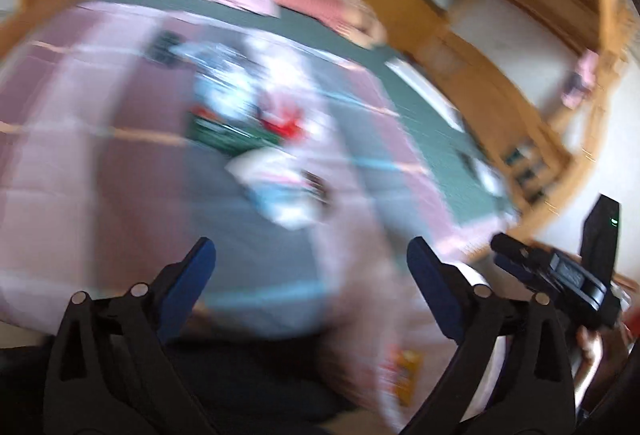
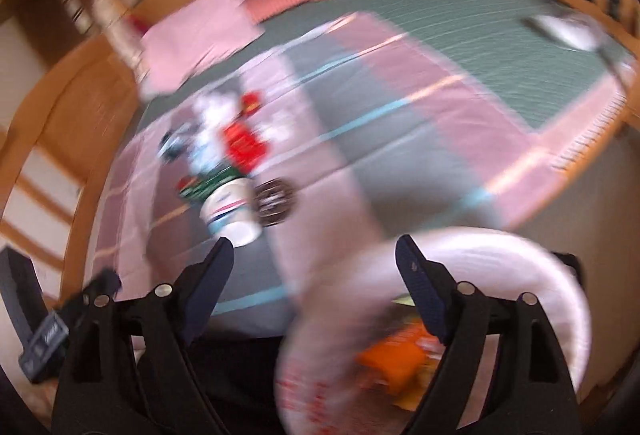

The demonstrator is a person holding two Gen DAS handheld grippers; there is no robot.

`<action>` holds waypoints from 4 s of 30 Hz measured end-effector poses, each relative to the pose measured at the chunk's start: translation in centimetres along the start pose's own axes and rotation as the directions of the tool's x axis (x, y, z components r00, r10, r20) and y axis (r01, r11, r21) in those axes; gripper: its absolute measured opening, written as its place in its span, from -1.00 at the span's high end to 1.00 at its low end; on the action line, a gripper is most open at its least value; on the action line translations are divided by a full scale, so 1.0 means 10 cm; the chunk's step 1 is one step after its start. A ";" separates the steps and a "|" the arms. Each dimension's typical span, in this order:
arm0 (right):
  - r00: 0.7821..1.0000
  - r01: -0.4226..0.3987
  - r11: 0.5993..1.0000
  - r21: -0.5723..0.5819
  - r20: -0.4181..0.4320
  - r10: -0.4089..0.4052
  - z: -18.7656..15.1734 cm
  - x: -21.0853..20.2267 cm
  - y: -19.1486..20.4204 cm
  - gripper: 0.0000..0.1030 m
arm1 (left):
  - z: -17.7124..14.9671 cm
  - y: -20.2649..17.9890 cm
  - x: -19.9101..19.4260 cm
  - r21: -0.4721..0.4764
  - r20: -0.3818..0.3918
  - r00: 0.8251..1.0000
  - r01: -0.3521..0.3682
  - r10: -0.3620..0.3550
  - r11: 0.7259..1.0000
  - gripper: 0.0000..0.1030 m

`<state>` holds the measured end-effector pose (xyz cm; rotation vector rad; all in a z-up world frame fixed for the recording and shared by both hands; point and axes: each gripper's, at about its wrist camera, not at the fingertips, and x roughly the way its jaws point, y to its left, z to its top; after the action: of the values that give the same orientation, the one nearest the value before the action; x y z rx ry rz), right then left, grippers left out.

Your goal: Collect trash

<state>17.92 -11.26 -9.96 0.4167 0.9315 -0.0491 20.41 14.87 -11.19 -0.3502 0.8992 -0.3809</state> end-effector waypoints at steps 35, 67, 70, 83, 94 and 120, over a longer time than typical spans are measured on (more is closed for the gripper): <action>0.815 -0.351 0.922 -0.165 -0.539 0.214 -0.32 2.62 2.64 -0.59 | 0.16 2.41 0.00 -0.573 -0.174 0.928 -0.367 0.329 0.733 -0.92; 0.957 0.087 0.990 -0.113 -0.266 -0.115 0.37 2.83 1.79 0.45 | 0.15 1.99 0.67 -0.392 -0.264 0.936 -0.325 0.234 0.861 -0.93; 0.964 0.065 0.996 -0.062 -0.253 -0.079 0.37 2.73 1.70 0.85 | 0.17 1.96 0.70 -0.386 -0.254 0.938 -0.321 0.235 0.865 -0.93; 0.992 0.097 0.960 -0.262 -0.052 -0.115 0.53 2.55 1.97 -0.70 | 0.18 1.81 0.86 -0.349 -0.236 0.949 -0.283 0.208 0.894 -0.93; 0.966 0.108 0.912 -0.396 -0.176 -0.191 0.39 2.96 2.16 0.99 | 0.18 1.84 0.85 -0.353 -0.240 0.951 -0.272 0.195 0.895 -0.93; 0.983 0.099 0.994 -0.045 -0.153 -0.105 0.40 2.44 1.64 -0.23 | 0.14 1.70 0.92 -0.245 -0.232 0.946 -0.283 0.227 0.927 -0.93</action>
<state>39.27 5.65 -21.73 0.3412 1.1055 -0.0934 29.71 25.74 -24.29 -0.4489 1.1854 -0.0455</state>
